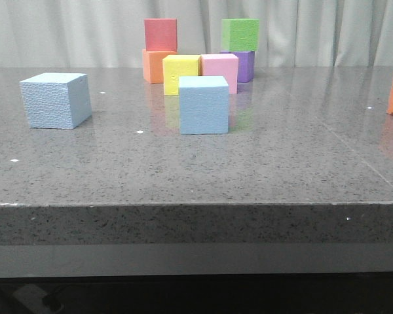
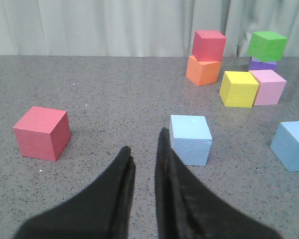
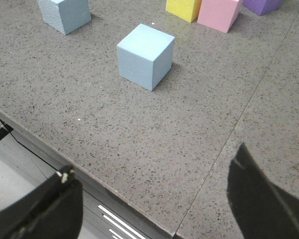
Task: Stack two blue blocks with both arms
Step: 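Move the left gripper down over the other light-blue cube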
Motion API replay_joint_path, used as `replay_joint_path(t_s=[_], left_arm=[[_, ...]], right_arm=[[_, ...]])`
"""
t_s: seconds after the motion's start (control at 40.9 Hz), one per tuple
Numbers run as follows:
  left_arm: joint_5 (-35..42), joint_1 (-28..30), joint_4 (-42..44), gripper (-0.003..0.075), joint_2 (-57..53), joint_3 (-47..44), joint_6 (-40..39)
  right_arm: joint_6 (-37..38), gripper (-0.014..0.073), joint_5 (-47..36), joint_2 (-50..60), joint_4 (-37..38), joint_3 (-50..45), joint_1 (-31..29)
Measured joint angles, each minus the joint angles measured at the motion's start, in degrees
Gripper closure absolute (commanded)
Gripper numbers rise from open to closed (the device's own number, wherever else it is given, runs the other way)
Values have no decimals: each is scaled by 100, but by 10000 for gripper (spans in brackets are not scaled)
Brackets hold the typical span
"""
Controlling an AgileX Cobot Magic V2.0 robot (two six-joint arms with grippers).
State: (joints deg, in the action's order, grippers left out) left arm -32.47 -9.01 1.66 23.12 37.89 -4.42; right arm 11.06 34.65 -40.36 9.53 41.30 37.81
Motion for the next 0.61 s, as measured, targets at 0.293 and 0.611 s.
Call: replay_joint_path(t_s=[0.293,0.611], left_arm=[[0,0,0,537,0,0,0],[105,0,17,87,11,0,0]], right_arm=[[0,-7,0,0,-10,0,0],[0,-7,0,0,-10,0,0]])
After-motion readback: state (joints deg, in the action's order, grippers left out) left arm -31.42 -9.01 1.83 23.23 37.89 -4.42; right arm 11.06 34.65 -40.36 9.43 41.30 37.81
